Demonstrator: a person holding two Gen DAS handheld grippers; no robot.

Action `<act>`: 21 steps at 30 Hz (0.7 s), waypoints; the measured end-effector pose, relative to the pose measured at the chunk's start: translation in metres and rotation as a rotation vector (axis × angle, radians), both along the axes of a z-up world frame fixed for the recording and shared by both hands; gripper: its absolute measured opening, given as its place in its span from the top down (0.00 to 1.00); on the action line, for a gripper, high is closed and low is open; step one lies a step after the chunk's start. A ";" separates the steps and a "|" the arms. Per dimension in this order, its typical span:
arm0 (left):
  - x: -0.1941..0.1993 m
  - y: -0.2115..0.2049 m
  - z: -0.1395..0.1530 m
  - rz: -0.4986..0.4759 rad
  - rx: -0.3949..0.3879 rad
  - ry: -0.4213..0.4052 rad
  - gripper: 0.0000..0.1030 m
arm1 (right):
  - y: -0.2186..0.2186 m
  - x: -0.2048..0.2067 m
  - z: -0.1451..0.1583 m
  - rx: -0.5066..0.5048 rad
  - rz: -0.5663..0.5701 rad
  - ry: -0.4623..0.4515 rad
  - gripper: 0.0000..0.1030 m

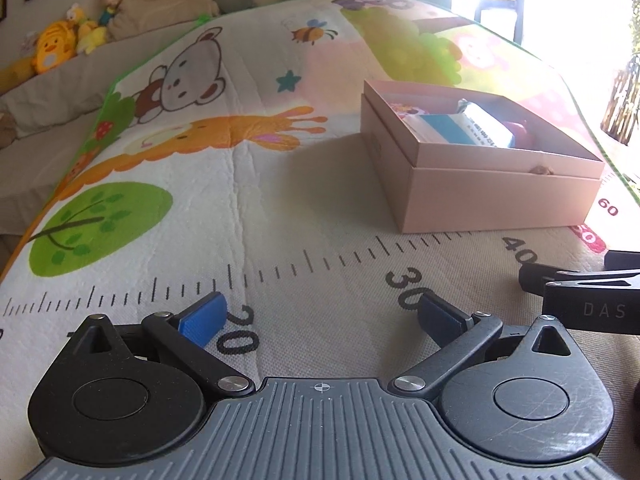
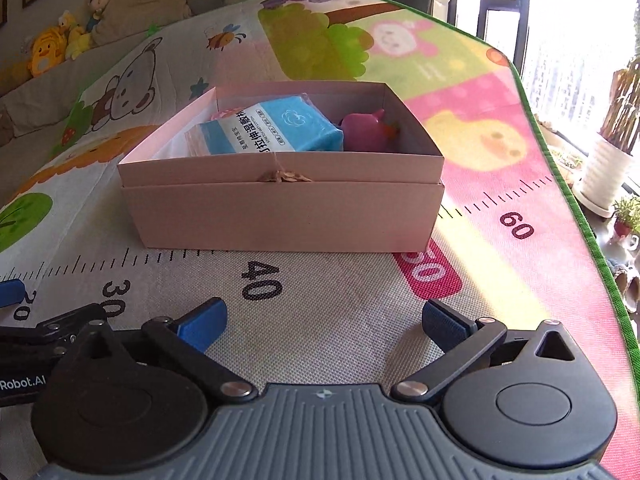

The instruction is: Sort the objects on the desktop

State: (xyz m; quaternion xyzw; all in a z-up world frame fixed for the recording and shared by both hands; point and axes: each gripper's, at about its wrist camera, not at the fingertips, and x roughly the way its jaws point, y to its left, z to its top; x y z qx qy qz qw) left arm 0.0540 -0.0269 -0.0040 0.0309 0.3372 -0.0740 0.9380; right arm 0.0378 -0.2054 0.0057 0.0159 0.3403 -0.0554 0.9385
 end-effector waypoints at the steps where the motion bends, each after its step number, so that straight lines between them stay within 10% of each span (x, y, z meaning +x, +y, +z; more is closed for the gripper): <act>1: 0.000 0.000 0.000 0.000 0.001 0.000 0.00 | 0.000 0.000 0.000 0.003 0.000 -0.001 0.00; 21: 0.001 -0.001 0.000 0.001 -0.001 0.001 0.00 | 0.001 0.000 0.000 0.007 -0.001 -0.002 0.00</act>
